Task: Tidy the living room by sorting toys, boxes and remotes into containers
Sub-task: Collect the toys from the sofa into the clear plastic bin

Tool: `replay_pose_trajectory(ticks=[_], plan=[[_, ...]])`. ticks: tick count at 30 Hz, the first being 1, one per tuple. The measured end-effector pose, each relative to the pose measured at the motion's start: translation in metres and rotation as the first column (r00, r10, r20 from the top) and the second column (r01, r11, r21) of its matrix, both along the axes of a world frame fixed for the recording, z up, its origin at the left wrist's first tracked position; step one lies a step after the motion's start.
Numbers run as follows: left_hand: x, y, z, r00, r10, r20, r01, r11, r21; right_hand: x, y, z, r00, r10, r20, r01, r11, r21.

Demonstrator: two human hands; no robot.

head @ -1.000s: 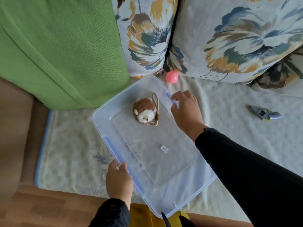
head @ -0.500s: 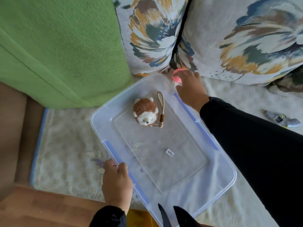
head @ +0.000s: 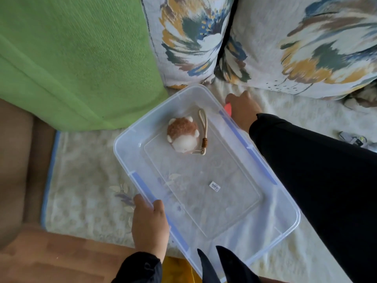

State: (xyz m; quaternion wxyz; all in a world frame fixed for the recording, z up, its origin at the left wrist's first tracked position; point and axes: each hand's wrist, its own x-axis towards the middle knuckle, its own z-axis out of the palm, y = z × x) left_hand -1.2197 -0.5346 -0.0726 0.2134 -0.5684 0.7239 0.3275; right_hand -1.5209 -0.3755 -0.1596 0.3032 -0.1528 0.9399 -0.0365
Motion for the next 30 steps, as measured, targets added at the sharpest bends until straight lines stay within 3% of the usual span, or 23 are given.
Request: replay_pose_trajectory(ticks=[3, 6, 8, 10, 14, 17, 21, 25, 30], plan=[[0.008, -0.002, -0.004, 0.996, -0.080, 0.035, 0.080, 0.997, 0.020, 0.015, 0.006, 0.012, 0.977, -0.211, -0.019, 0.210, 0.976, -0.052], [0.014, -0.002, -0.003, 0.992, -0.116, 0.040, 0.113, 0.991, 0.065, 0.039, 0.009, 0.042, 0.882, -0.428, -0.199, 0.381, 0.894, -0.237], [0.013, 0.000, 0.000, 0.993, -0.114, 0.026, 0.112, 0.991, 0.075, 0.065, 0.008, 0.070, 0.827, -0.464, -0.317, 0.347, 0.865, -0.362], [0.009, 0.002, 0.008, 0.993, -0.114, 0.023, 0.112, 0.991, 0.070, 0.101, 0.004, 0.098, 0.832, -0.428, -0.353, 0.264, 0.865, -0.426], [0.002, 0.007, 0.028, 0.980, -0.191, 0.048, 0.188, 0.981, 0.051, 0.173, 0.002, 0.118, 0.943, -0.236, -0.232, 0.140, 0.919, -0.368], [0.005, 0.009, 0.039, 0.962, -0.266, 0.056, 0.264, 0.964, 0.031, 0.202, 0.015, 0.122, 0.969, -0.161, -0.186, 0.106, 0.956, -0.274], [0.018, 0.009, 0.062, 0.974, -0.224, -0.041, 0.227, 0.971, 0.072, 0.220, 0.037, 0.136, 0.924, -0.226, -0.309, 0.164, 0.963, -0.213], [0.024, 0.008, 0.084, 0.929, -0.347, -0.127, 0.355, 0.934, 0.047, 0.233, 0.058, 0.153, 0.870, -0.338, -0.358, 0.286, 0.939, -0.192], [0.024, 0.011, 0.116, 0.834, -0.517, -0.193, 0.529, 0.849, 0.011, 0.264, 0.086, 0.187, 0.730, -0.530, -0.432, 0.447, 0.848, -0.285]])
